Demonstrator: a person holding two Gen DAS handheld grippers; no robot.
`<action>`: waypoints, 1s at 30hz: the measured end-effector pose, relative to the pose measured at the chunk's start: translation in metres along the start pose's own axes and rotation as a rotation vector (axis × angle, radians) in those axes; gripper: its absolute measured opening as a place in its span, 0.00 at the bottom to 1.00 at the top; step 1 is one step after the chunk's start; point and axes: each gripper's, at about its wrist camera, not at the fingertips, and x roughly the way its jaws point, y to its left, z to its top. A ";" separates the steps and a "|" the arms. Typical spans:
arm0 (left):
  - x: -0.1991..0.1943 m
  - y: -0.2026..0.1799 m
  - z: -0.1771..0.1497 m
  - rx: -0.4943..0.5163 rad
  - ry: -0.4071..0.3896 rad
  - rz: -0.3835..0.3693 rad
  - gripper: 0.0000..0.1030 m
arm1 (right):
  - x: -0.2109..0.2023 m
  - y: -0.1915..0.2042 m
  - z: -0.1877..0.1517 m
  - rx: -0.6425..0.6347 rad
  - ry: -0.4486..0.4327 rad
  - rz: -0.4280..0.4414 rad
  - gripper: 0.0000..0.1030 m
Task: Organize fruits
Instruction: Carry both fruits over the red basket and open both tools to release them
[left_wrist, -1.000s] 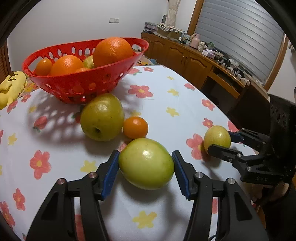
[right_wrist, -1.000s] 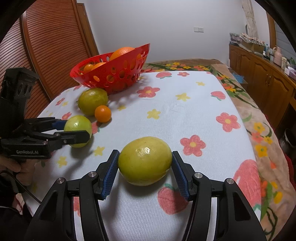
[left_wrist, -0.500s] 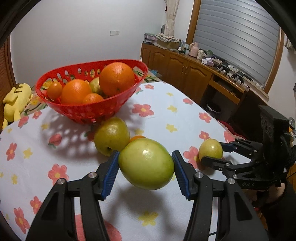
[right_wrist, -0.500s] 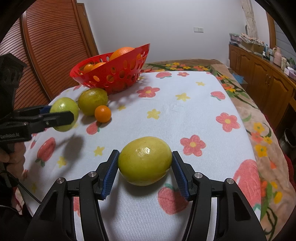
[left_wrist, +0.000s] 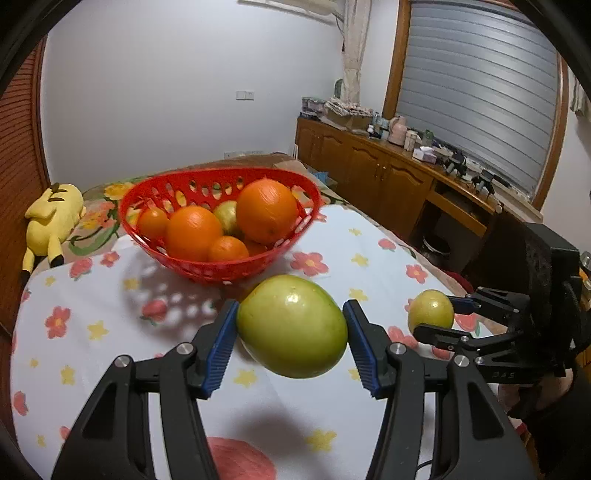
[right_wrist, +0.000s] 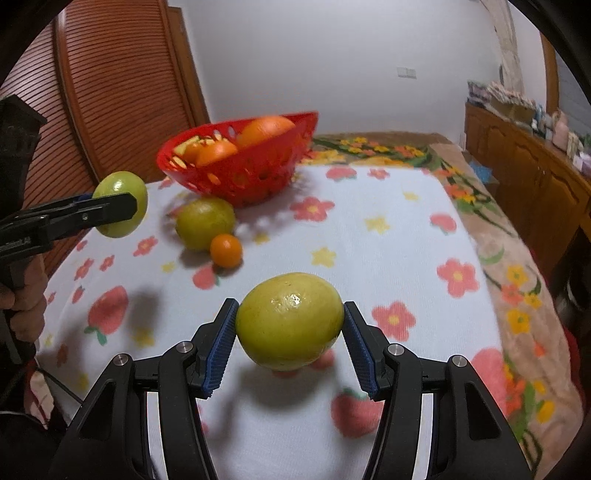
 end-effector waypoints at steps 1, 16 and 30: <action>-0.003 0.003 0.002 -0.002 -0.008 0.004 0.54 | -0.002 0.003 0.005 -0.010 -0.007 0.001 0.56; -0.024 0.026 0.008 -0.018 -0.045 0.053 0.55 | -0.013 0.035 0.045 -0.091 -0.050 0.043 0.56; -0.016 0.049 0.021 -0.036 -0.046 0.069 0.55 | 0.008 0.061 0.083 -0.163 -0.047 0.081 0.56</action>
